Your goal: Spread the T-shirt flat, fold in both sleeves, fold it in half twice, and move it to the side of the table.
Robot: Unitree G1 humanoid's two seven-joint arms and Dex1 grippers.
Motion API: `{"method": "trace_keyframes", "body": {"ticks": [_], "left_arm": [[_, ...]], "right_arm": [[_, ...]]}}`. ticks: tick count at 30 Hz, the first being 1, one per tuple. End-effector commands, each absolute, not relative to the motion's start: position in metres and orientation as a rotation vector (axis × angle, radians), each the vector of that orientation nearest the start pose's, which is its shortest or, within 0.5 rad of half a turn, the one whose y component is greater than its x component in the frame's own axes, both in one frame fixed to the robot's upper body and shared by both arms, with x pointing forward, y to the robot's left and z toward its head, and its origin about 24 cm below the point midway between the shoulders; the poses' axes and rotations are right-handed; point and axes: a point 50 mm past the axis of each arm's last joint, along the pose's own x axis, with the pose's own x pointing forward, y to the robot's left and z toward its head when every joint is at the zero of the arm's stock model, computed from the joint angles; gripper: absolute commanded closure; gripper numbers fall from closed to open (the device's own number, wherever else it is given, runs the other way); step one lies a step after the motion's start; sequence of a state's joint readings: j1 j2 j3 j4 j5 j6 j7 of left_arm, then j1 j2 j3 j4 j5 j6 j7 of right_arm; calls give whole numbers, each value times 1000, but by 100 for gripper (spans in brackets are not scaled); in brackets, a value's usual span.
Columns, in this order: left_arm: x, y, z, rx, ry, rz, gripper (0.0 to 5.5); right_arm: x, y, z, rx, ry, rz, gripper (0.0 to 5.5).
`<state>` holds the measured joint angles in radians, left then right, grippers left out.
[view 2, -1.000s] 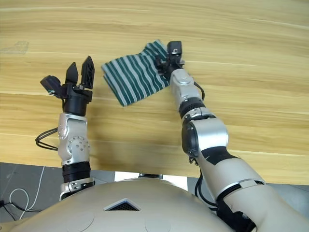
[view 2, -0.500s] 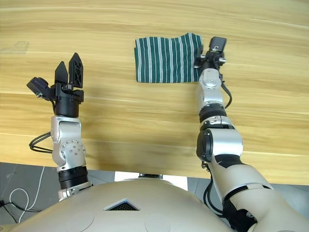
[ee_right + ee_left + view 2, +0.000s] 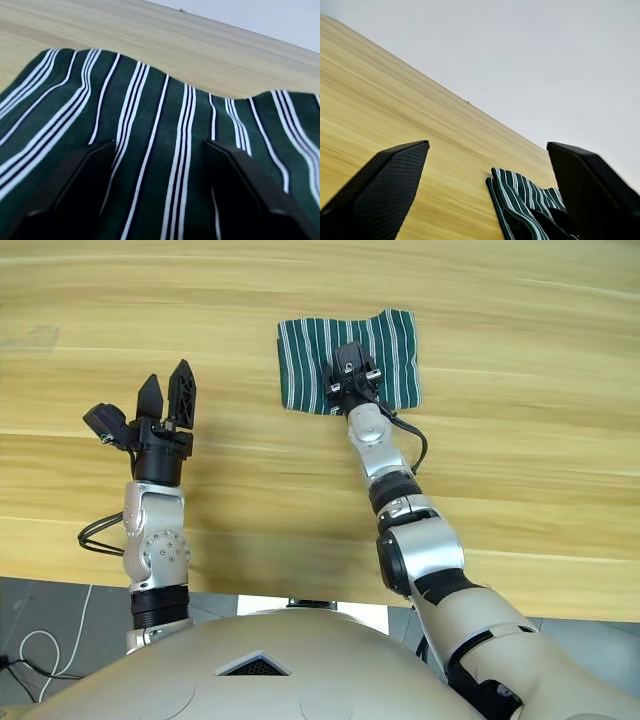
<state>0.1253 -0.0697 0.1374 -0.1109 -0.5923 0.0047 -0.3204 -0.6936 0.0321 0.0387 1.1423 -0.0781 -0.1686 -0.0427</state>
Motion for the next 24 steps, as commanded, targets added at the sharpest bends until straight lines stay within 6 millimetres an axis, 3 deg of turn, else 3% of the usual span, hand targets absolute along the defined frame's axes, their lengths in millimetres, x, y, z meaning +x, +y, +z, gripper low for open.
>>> {"method": "trace_keyframes", "body": {"ticks": [1,4,8,12,14,17,19,24], "left_arm": [[227,158,55,-650,-149,-150,114],[225,163,62,-652,-173,-142,114],[214,176,61,-647,-189,-75,114],[200,191,51,-629,-192,23,114],[194,200,48,-620,-199,68,114],[184,213,45,-613,-207,128,114],[177,221,41,-605,-204,166,114],[166,228,34,-591,-194,213,114]], "right_arm": [[341,-109,-18,51,538,22,223],[341,-143,-21,172,610,-196,223],[330,-203,-23,113,615,-551,223],[294,-277,-27,101,603,-994,223],[274,-304,-29,125,607,-1187,223],[252,-326,-28,189,604,-1415,223],[247,-329,-29,254,607,-1499,223],[251,-327,-27,359,599,-1524,223]]}}
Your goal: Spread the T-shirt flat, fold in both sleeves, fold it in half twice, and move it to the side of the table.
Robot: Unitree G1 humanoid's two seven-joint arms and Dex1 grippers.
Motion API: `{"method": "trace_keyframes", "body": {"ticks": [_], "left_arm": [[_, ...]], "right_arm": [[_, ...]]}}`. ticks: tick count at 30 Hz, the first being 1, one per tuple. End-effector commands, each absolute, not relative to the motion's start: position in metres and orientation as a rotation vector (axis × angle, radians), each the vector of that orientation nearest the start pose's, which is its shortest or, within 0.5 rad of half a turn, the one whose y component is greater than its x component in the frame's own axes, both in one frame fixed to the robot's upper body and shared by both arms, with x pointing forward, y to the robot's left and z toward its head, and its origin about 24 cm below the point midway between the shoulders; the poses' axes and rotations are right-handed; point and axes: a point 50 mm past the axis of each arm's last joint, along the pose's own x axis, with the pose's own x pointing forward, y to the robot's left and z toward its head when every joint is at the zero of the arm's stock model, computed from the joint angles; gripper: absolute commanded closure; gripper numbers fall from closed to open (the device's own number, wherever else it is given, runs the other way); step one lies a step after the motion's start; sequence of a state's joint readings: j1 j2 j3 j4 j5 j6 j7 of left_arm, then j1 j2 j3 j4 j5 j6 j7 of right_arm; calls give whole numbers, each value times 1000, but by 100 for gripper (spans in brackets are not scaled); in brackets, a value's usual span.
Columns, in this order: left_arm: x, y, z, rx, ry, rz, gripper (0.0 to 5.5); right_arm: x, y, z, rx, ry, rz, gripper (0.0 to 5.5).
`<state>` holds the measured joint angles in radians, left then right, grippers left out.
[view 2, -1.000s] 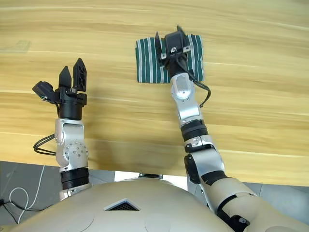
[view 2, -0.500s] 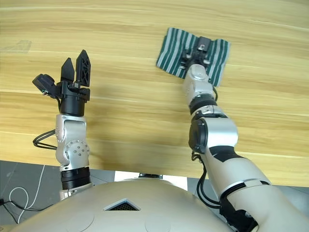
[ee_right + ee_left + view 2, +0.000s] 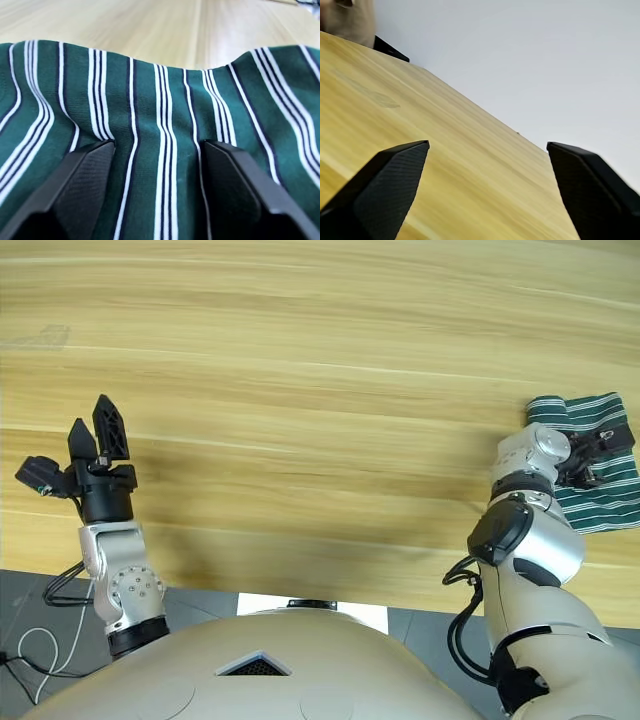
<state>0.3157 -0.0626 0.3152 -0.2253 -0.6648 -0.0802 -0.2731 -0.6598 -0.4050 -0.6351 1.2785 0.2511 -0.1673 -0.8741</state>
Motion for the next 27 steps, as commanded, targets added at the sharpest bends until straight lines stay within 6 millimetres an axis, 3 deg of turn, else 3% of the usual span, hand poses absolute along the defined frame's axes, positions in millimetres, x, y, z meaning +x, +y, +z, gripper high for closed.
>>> {"method": "trace_keyframes", "body": {"ticks": [1,6,7,10,12,14,16,18,22,25,27], "left_arm": [[166,227,32,-592,-192,219,114],[166,225,28,-587,-181,214,114],[165,225,29,-584,-186,207,114],[166,225,28,-556,-196,182,114],[176,220,26,-499,-178,154,114],[200,212,28,-332,-166,130,114],[231,201,35,-123,-200,121,114],[262,196,41,38,-220,157,114],[296,204,40,120,-184,245,114],[304,202,42,146,-202,230,114],[302,202,37,151,-193,213,114]], "right_arm": [[253,-327,-26,368,592,-1519,223],[258,-326,-21,450,543,-1541,223],[264,-327,-12,479,477,-1544,223],[298,-330,44,410,65,-1451,223],[319,-308,81,259,-216,-1239,223],[332,-263,94,124,-365,-910,223],[328,-214,86,16,-409,-588,223],[317,-186,69,-108,-395,-389,223],[315,-183,30,-299,-207,-264,223],[311,-193,2,-355,-33,-236,223],[309,-193,1,-360,-34,-207,223]]}}
